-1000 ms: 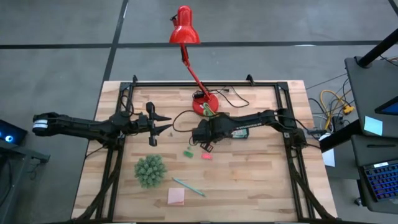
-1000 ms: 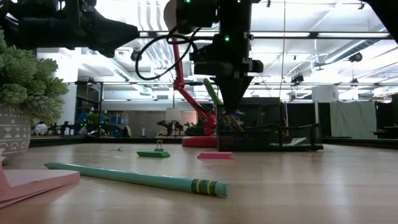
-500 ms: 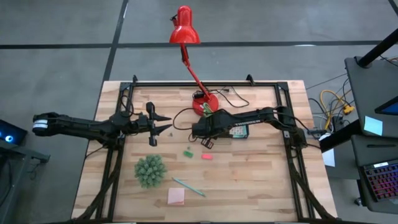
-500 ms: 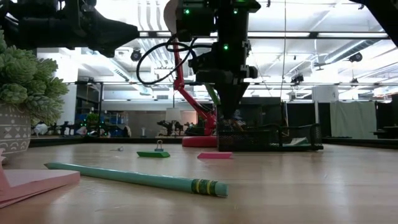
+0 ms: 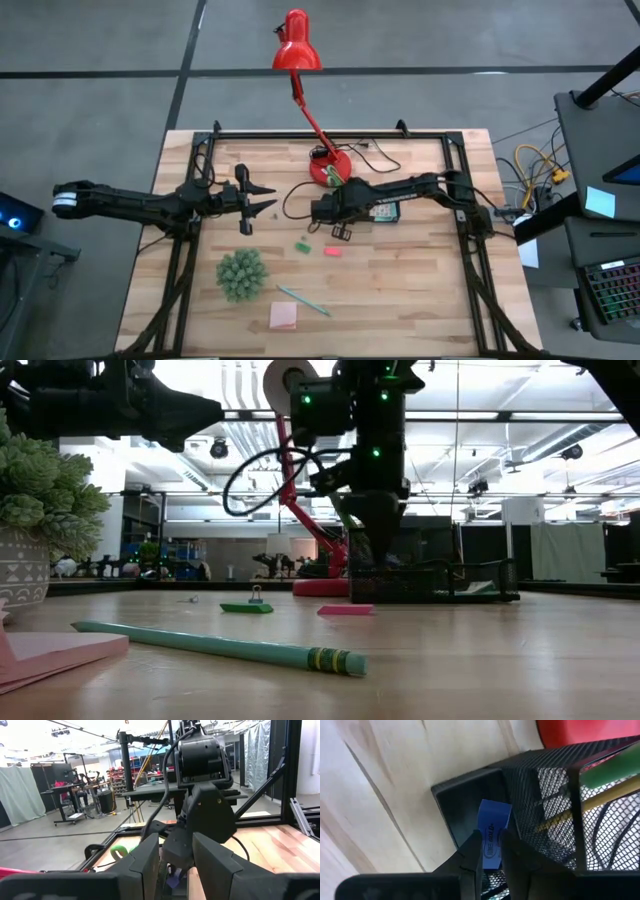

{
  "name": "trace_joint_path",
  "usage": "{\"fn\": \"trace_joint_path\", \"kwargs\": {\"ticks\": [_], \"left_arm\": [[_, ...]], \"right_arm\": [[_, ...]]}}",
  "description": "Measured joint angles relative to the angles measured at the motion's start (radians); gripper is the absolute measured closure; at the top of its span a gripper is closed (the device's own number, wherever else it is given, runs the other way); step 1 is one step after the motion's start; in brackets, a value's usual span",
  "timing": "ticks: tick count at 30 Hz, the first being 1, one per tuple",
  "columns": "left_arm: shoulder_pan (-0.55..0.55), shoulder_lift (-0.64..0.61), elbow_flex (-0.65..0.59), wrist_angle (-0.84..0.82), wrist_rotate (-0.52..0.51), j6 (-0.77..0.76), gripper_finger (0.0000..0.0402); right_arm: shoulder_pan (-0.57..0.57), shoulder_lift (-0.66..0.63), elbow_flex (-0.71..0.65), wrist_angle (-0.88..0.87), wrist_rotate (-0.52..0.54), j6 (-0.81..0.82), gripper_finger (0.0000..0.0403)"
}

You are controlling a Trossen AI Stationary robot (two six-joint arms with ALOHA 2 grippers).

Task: Pick and place office supplies into organizer
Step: Put the blue eraser into the front left compartment of the desk organizer

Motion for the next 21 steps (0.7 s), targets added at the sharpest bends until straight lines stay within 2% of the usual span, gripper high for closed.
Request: {"fn": "trace_joint_path", "kwargs": {"ticks": [7, 21], "left_arm": [[0.0, 0.0, 0.0, 0.0, 0.0, 0.0, 0.0294], [0.0, 0.0, 0.0, 0.0, 0.0, 0.0, 0.0294]], "right_arm": [[0.0, 0.0, -0.016, 0.01, 0.028, -0.102, 0.0351], [-0.006, 0.0, -0.016, 0.053, 0.019, -0.274, 0.0351]]}}
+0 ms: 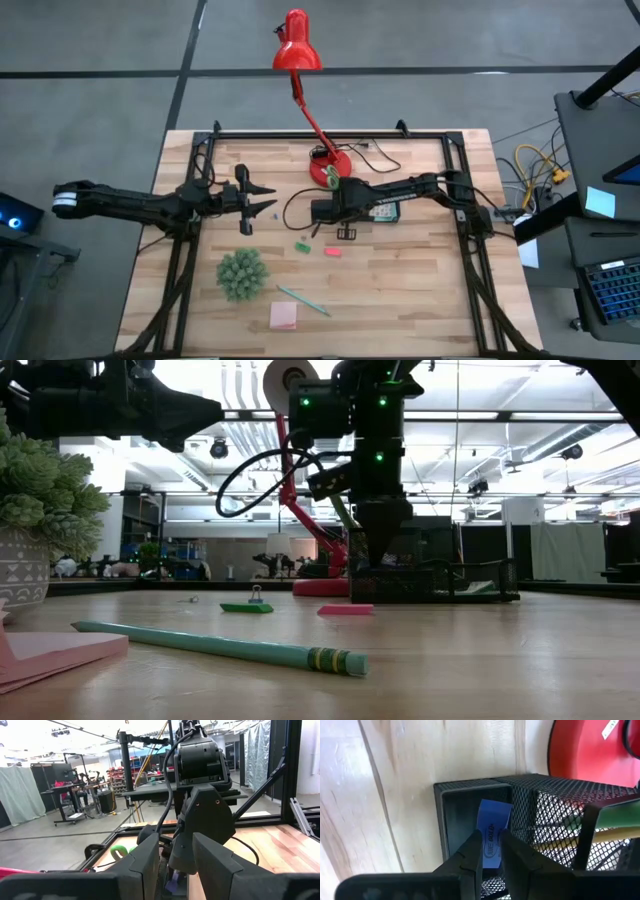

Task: Pick and place office supplies into organizer
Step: Put the blue eraser into the front left compartment of the desk organizer

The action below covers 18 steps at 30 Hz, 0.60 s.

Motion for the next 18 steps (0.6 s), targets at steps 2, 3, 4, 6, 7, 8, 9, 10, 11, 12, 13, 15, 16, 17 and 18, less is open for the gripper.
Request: {"fn": "trace_joint_path", "kwargs": {"ticks": [2, 3, 4, 6, 7, 8, 9, 10, 11, 12, 13, 15, 16, 17, 18], "left_arm": [[0.0, 0.0, 0.0, 0.0, 0.0, 0.0, 0.0294], [0.0, 0.0, 0.0, 0.0, 0.0, 0.0, 0.0294], [0.0, 0.0, 0.0, 0.0, 0.0, 0.0, 0.0294], [0.0, 0.0, 0.0, 0.0, 0.0, 0.0, 0.0294], [0.0, 0.0, 0.0, 0.0, 0.0, 0.0, 0.0294], [0.0, 0.0, 0.0, 0.0, 0.0, 0.0, 0.0294], [0.0, 0.0, 0.0, 0.0, 0.0, 0.0, 0.0294], [0.0, 0.0, 0.0, 0.0, 0.0, 0.0, 0.0294], [0.0, 0.0, 0.0, 0.0, 0.0, 0.0, 0.0294], [0.0, 0.0, 0.0, 0.0, 0.0, 0.0, 0.0294], [0.0, 0.0, 0.0, 0.0, 0.0, 0.0, 0.0294], [0.0, 0.0, 0.0, 0.0, 0.0, 0.0, 0.0294], [0.0, 0.0, 0.0, 0.0, 0.0, 0.0, 0.0294], [0.0, 0.0, 0.0, 0.0, 0.0, 0.0, 0.0294], [0.0, 0.0, 0.0, 0.0, 0.0, 0.0, 0.0294]], "right_arm": [[0.0, 0.0, 0.0, 0.0, -0.001, -0.007, 0.0351], [0.0, 0.0, 0.0, 0.0, -0.001, -0.01, 0.0351], [0.0, 0.0, 0.0, 0.0, -0.001, -0.011, 0.0351], [0.0, 0.0, 0.0, 0.001, -0.002, -0.013, 0.0351], [0.0, 0.0, 0.0, 0.002, -0.002, -0.013, 0.0351], [0.0, 0.0, 0.0, 0.002, -0.003, -0.013, 0.0351], [0.0, 0.0, 0.0, 0.002, -0.005, -0.013, 0.0351], [0.0, 0.0, 0.0, 0.002, -0.008, -0.013, 0.0351], [0.0, 0.0, 0.0, 0.002, -0.01, -0.013, 0.0351], [0.0, 0.0, 0.0, 0.002, -0.01, -0.013, 0.0351], [0.0, 0.0, 0.0, 0.002, -0.011, -0.013, 0.0351], [0.0, 0.0, 0.0, 0.002, -0.014, -0.013, 0.0351], [0.0, 0.0, 0.0, 0.002, -0.018, -0.013, 0.0351], [0.0, 0.0, 0.0, 0.003, -0.029, -0.013, 0.0351], [0.0, 0.0, 0.0, 0.005, -0.038, -0.013, 0.0351]]}}
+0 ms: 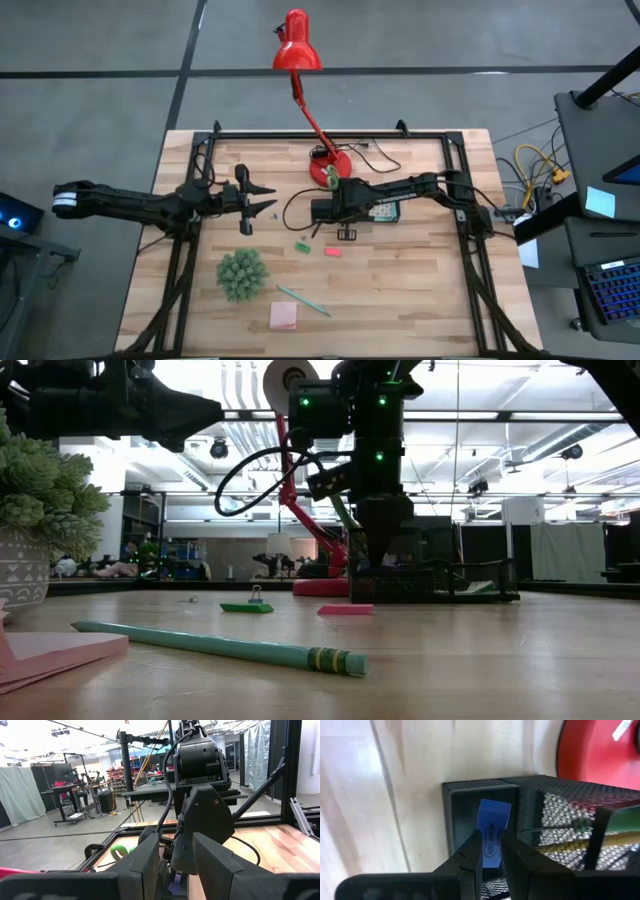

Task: Pick and place office supplies into organizer
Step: Put the blue eraser into the front left compartment of the desk organizer, then put the pink eraser into the front left compartment of the desk organizer

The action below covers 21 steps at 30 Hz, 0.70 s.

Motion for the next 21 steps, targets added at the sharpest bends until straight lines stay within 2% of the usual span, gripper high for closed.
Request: {"fn": "trace_joint_path", "kwargs": {"ticks": [4, 15, 21], "left_arm": [[0.0, 0.0, 0.0, 0.0, 0.0, 0.0, 0.0294], [0.0, 0.0, 0.0, 0.0, 0.0, 0.0, 0.0294], [0.0, 0.0, 0.0, 0.0, 0.0, 0.0, 0.0294]], "right_arm": [[0.0, 0.0, 0.0, 0.002, -0.003, 0.0, 0.0341], [0.0, 0.0, 0.0, 0.006, -0.001, 0.019, 0.0268], [0.002, -0.006, 0.0, 0.005, 0.0, 0.066, 0.0249]]}}
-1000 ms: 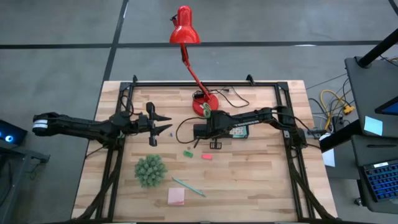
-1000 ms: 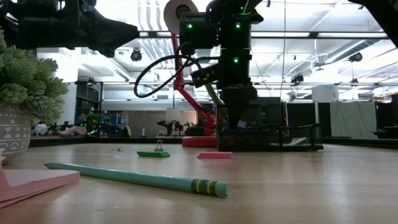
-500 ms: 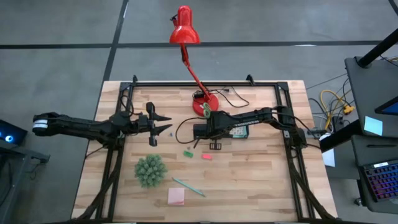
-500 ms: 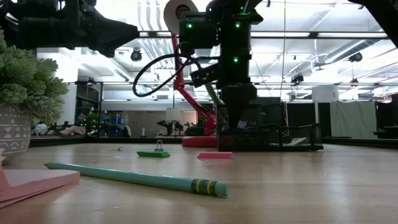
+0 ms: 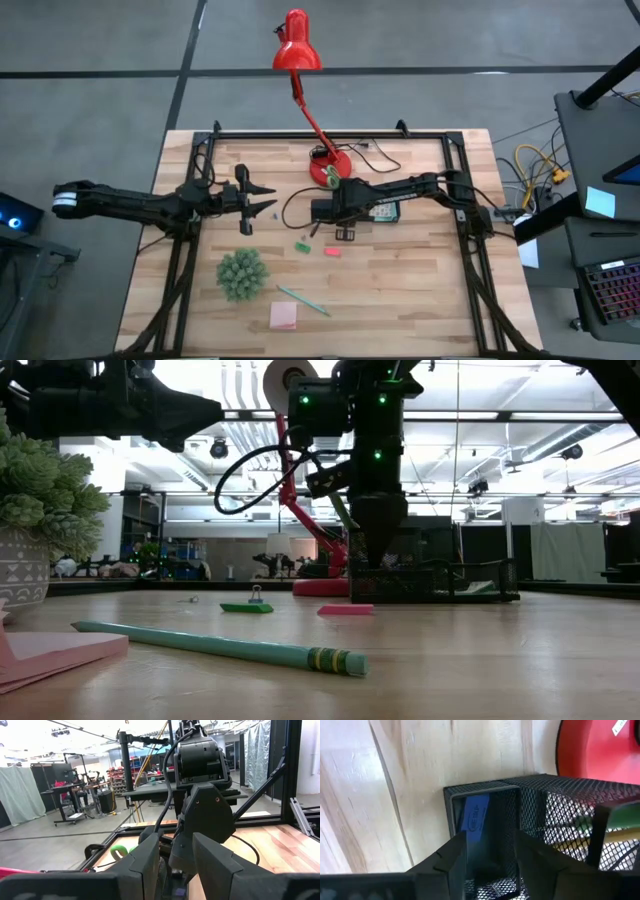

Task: Pick and place office supplies into organizer
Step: Put the pink eraser into the front left compartment of the desk organizer

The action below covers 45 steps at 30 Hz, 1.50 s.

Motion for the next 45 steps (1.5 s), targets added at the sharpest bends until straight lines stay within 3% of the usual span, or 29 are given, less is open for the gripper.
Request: {"fn": "trace_joint_path", "kwargs": {"ticks": [14, 21, 26, 33, 39, 45], "left_arm": [[0.0, 0.0, 0.0, 0.0, 0.0, 0.029, 0.0294], [0.0, 0.0, 0.0, 0.0, 0.0, 0.027, 0.0294], [0.0, 0.0, 0.0, 0.0, 0.0, 0.026, 0.0294], [0.0, 0.0, 0.0, 0.0, 0.0, 0.026, 0.0294], [0.0, 0.0, 0.0, 0.0, 0.0, 0.026, 0.0294], [0.0, 0.0, 0.0, 0.0, 0.0, 0.026, 0.0294]], "right_arm": [[0.06, -0.179, 0.0, 0.047, 0.006, 0.127, 0.0254], [0.16, -0.224, 0.0, 0.16, -0.043, 0.15, 0.0241], [0.231, -0.208, -0.009, 0.175, -0.043, 0.145, 0.0229], [0.245, -0.151, -0.07, 0.246, -0.055, 0.221, 0.0199], [0.234, -0.074, -0.072, 0.291, -0.176, 0.215, 0.0191], [0.216, -0.014, -0.073, 0.293, -0.201, 0.196, 0.0191]]}}
